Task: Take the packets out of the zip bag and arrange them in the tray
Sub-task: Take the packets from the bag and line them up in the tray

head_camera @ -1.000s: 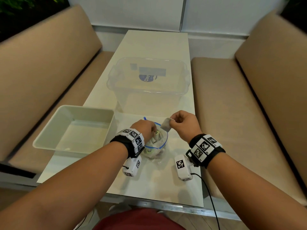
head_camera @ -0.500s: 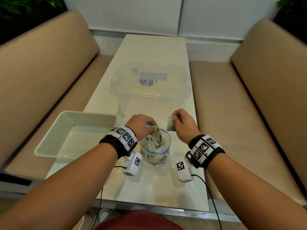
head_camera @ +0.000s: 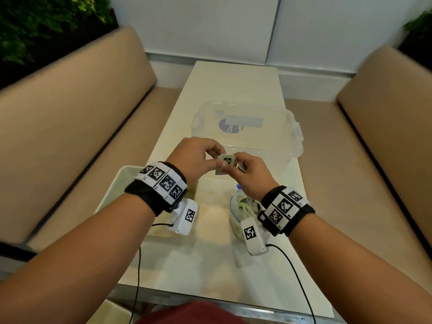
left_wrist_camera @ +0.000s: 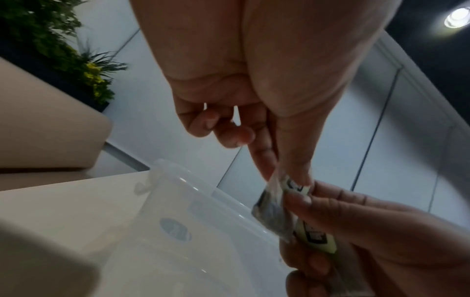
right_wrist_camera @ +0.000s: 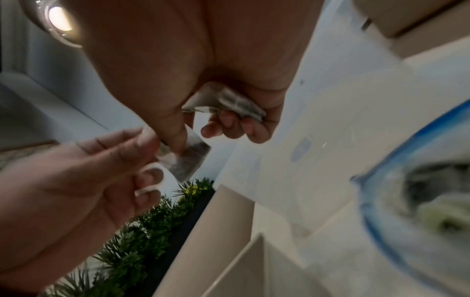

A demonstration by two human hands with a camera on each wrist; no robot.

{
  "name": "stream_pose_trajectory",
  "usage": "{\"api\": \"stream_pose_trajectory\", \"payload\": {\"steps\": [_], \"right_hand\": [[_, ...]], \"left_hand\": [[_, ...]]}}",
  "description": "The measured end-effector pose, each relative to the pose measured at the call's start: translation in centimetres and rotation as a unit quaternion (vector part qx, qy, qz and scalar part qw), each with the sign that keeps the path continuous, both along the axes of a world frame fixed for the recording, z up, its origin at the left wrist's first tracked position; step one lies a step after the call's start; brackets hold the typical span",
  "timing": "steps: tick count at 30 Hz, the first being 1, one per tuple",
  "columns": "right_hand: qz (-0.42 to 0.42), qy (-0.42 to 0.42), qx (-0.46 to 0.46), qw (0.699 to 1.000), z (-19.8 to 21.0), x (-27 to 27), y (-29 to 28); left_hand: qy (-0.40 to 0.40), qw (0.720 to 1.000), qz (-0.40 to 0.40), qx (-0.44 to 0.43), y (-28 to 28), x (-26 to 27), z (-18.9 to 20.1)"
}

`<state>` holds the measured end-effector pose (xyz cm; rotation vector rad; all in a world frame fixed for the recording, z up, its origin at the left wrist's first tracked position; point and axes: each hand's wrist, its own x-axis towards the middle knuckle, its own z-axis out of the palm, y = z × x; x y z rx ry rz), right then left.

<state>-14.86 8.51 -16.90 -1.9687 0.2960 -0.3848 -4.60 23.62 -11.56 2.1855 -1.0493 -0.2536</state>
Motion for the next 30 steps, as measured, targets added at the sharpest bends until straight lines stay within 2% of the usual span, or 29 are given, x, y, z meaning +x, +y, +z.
{"api": "stream_pose_trajectory", "payload": {"steps": [3, 8, 10, 13, 15, 18, 24, 30], "right_hand": [[-0.003, -0.008, 0.010, 1.000, 0.0, 2.1, 1.9], [-0.006, 0.022, 0.004, 1.000, -1.1, 4.9, 4.9], [-0.028, 0.070, -0.027, 0.997, -2.3, 5.7, 5.4], [-0.037, 0.181, -0.094, 0.978, -4.3, 6.3, 6.1], [-0.033, 0.253, -0.106, 0.961, -5.3, 6.3, 6.7], [-0.028, 0.315, -0.105, 0.943, -6.2, 6.2, 7.4], [-0.045, 0.331, -0.090, 0.938, -6.7, 5.9, 8.4], [-0.059, 0.335, -0.078, 0.937, -7.0, 5.7, 8.6]], "left_hand": [[0.027, 0.997, 0.005, 0.072, 2.6, 2.2, -0.5], [0.059, 0.993, 0.026, 0.096, 5.6, 5.5, -2.3], [0.062, 0.988, 0.051, 0.134, 6.3, 7.3, -3.6], [0.063, 0.965, 0.061, 0.248, 6.6, 9.6, -6.2], [0.076, 0.949, 0.048, 0.303, 6.3, 10.3, -8.2], [0.094, 0.934, 0.028, 0.344, 5.5, 10.5, -10.8], [0.116, 0.910, 0.014, 0.398, 3.5, 10.5, -15.2], [0.094, 0.898, 0.000, 0.429, 3.0, 10.3, -16.3]]}}
